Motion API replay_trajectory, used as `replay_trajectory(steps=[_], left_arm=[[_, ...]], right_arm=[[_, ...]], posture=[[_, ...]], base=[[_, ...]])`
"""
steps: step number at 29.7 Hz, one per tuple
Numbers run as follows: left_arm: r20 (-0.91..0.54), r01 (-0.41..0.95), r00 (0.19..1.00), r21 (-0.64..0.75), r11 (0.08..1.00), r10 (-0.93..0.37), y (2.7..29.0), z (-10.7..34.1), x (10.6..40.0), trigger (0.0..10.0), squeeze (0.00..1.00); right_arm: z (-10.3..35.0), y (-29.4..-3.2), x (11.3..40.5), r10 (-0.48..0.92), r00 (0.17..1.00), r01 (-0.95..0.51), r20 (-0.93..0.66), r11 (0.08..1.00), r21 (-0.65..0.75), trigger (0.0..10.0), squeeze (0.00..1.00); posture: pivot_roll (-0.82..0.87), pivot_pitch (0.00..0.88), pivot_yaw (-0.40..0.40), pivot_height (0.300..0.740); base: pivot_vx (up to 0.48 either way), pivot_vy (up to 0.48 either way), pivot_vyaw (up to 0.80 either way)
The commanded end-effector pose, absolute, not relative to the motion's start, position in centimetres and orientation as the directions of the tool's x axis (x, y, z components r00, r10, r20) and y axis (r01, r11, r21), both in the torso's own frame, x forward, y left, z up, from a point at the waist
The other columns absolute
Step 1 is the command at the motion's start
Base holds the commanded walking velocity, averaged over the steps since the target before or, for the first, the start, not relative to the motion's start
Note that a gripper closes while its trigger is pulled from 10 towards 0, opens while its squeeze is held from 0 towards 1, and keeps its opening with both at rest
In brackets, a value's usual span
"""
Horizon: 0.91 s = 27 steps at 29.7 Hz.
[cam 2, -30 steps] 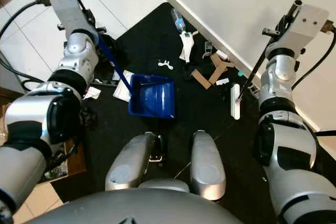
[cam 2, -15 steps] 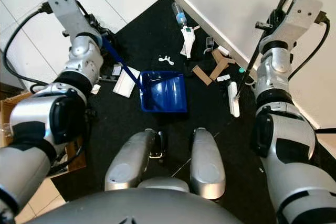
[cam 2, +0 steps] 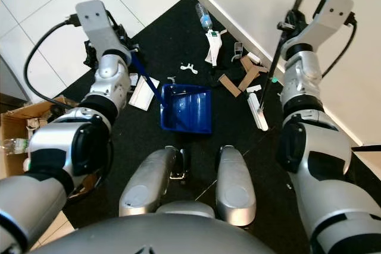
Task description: Sweep floor
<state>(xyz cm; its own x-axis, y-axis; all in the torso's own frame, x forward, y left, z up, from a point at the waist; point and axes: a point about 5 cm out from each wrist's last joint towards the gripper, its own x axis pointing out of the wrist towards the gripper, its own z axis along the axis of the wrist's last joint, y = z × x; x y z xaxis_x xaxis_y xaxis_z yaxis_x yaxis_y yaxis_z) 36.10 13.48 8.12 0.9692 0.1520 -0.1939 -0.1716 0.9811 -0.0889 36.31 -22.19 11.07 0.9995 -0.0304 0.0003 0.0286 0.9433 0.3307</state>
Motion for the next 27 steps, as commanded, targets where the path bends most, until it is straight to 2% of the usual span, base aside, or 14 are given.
replay_trajectory(steps=[1,3,7,10,12,14,15,16,17,18,21,27], left_arm=[[-0.267,-0.125,0.959,-0.091,0.988,0.097,12.2,6.2,35.0,10.0,0.00],[-0.266,-0.114,0.960,-0.082,0.990,0.088,12.0,6.1,34.9,10.0,0.00],[-0.268,-0.111,0.959,-0.075,0.991,0.087,12.0,6.0,34.8,10.0,0.00],[-0.271,-0.113,0.958,-0.071,0.991,0.090,12.1,5.9,34.7,10.0,0.00],[-0.272,-0.114,0.958,-0.069,0.991,0.091,12.1,5.9,34.7,10.0,0.00],[-0.272,-0.114,0.958,-0.069,0.991,0.091,12.1,5.9,34.7,10.0,0.00],[-0.272,-0.113,0.958,-0.069,0.991,0.090,12.1,5.9,34.7,10.0,0.00],[-0.272,-0.113,0.958,-0.069,0.991,0.090,12.1,5.9,34.7,10.0,0.00],[-0.272,-0.112,0.958,-0.068,0.991,0.090,12.0,5.9,34.7,10.0,0.00],[-0.272,-0.112,0.958,-0.068,0.991,0.090,12.0,5.9,34.7,10.0,0.00],[-0.272,-0.109,0.958,-0.066,0.992,0.087,12.0,6.0,34.8,10.0,0.00],[-0.268,-0.103,0.960,-0.058,0.993,0.084,12.2,6.0,34.9,10.0,0.00]], right_arm=[[11.2,-20.9,36.6,0.012,1.000,-0.023,0.028,0.903,0.428,10.0,0.00],[11.7,-19.7,36.8,0.085,0.994,-0.108,0.072,0.892,0.438,10.0,0.00],[11.9,-19.5,36.6,0.119,0.988,-0.149,0.096,0.897,0.417,10.0,0.00],[11.9,-20.4,36.0,0.114,0.987,-0.147,0.111,0.921,0.361,10.0,0.00],[12.4,-22.4,35.2,0.068,0.990,-0.097,0.127,0.967,0.234,10.0,0.00],[12.4,-22.4,35.2,0.068,0.990,-0.097,0.127,0.967,0.234,10.0,0.00],[12.9,-23.5,34.8,0.044,0.989,-0.067,0.143,0.986,0.154,10.0,0.00],[12.9,-23.5,34.8,0.044,0.989,-0.067,0.143,0.986,0.154,10.0,0.00],[13.6,-24.6,34.5,0.022,0.986,-0.036,0.167,0.996,0.078,10.0,0.00],[13.6,-24.6,34.5,0.022,0.986,-0.036,0.167,0.996,0.078,10.0,0.00],[15.7,-26.6,34.1,-0.021,0.972,0.031,0.233,0.999,-0.039,10.0,0.00],[17.8,-27.9,34.4,-0.051,0.960,0.084,0.277,0.990,-0.109,10.0,0.00]], posture=[[-0.01,0.181,0.089,0.740],[-0.02,0.178,0.088,0.740],[-0.02,0.179,0.086,0.740],[-0.03,0.179,0.084,0.740],[-0.03,0.179,0.084,0.740],[-0.03,0.179,0.084,0.740],[-0.03,0.179,0.084,0.740],[-0.03,0.179,0.084,0.740],[-0.04,0.179,0.087,0.740],[-0.04,0.179,0.087,0.740],[-0.04,0.181,0.092,0.740],[-0.03,0.186,0.100,0.740]], base=[[0.000,0.000,0.00],[0.000,0.000,0.00],[0.000,0.000,0.00],[0.000,0.000,0.00],[0.000,0.000,0.00],[0.000,0.000,0.00],[0.000,0.000,0.00],[0.000,0.000,0.00],[0.000,0.000,0.00],[0.000,0.000,0.00],[0.000,0.000,0.00],[0.000,0.000,0.00]])
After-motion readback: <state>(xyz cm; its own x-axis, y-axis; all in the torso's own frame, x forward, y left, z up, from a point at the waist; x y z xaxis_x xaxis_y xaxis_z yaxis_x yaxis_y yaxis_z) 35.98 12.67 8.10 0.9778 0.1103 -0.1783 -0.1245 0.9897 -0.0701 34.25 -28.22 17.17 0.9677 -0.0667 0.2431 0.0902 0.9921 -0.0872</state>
